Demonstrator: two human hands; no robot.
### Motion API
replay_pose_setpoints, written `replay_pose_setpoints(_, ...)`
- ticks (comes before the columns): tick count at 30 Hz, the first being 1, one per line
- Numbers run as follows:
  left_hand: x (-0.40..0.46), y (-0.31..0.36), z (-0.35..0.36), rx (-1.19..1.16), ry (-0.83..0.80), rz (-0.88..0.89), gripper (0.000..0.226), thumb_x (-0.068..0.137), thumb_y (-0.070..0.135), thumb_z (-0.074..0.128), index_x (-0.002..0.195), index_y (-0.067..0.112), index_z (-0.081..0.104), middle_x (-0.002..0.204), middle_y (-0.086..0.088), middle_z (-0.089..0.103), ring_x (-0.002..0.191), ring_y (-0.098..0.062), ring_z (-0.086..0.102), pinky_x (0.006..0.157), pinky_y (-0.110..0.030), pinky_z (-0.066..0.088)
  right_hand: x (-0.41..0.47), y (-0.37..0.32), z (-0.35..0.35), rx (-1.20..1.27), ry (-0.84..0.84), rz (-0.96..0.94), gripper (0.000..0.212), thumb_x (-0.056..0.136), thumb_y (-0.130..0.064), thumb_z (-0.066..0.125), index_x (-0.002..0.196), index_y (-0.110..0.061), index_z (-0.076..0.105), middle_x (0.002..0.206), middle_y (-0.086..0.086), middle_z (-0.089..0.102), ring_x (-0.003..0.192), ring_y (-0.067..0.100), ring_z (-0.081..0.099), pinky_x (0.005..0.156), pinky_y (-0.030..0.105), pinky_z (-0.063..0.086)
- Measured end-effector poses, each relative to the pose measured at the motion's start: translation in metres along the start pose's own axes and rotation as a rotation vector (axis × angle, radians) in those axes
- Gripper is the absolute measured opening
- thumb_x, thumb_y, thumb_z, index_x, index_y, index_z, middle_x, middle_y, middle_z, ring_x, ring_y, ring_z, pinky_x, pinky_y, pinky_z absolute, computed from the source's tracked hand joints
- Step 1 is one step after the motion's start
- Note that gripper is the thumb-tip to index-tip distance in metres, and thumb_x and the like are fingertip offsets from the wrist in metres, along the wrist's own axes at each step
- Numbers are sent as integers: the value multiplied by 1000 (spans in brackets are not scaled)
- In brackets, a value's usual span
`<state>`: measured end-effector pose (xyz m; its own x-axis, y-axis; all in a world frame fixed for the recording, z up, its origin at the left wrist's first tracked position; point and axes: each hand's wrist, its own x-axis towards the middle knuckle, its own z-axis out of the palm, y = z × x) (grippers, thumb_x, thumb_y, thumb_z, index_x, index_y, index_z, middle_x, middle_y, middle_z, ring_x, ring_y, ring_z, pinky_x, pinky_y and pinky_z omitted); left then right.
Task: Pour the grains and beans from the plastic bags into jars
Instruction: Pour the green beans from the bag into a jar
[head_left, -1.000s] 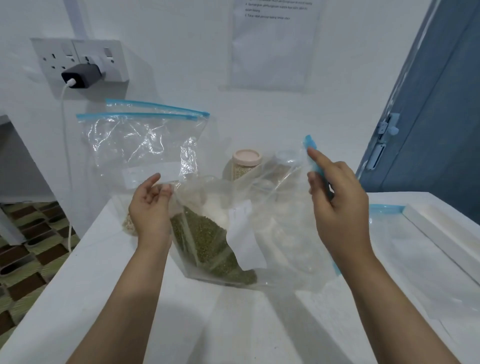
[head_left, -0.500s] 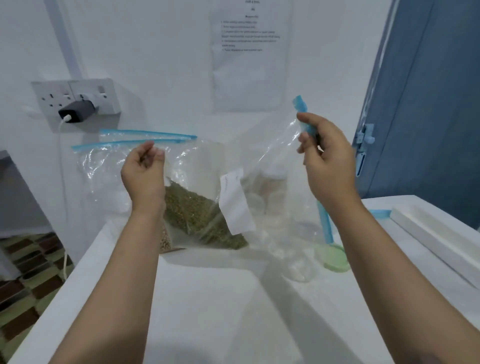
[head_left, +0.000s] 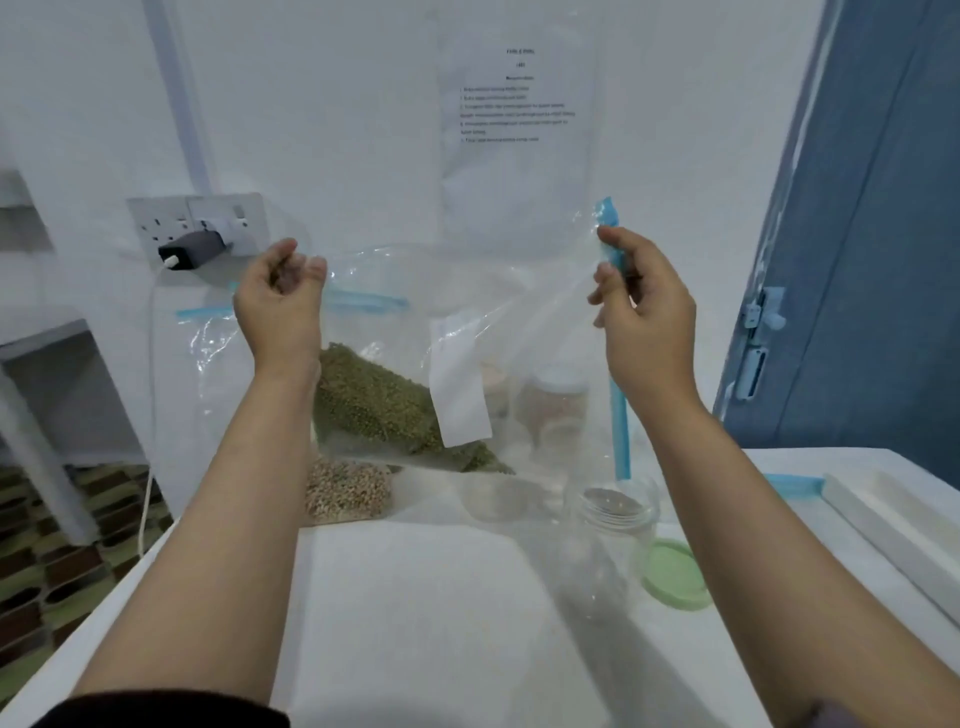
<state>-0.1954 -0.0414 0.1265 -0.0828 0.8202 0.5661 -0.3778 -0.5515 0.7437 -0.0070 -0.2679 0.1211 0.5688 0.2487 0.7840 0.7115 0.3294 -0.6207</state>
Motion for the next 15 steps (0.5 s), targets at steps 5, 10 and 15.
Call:
replay_pose_setpoints(5,6,8,10,41,-27,45,32,89,3,70,118,10,57,94,4,58,88,-2,57,89,-14,48,0,11,-3,50,-12,16,31,103,-11,50,131,-22,60,101,-1,61,77,4,60,70,26,55)
replay_pose_setpoints(10,2,5,11,63,-84,78,39,88,7,72,124,12,57,100,4,60,100,-8,58,98,-20,49,-8,21,-9,68,-14,-4,33,104,-12,50,132,-27,56,109,6,62,81,4,61,72,25,54)
replay_pose_setpoints(15,2,6,17,55,-96,85,39,88,8,73,124,13,56,101,5,59,101,-8,57,101,-25,49,-9,26,-14,75,-19,2,33,105,-14,49,136,-25,52,116,7,61,86,7,63,76,27,54)
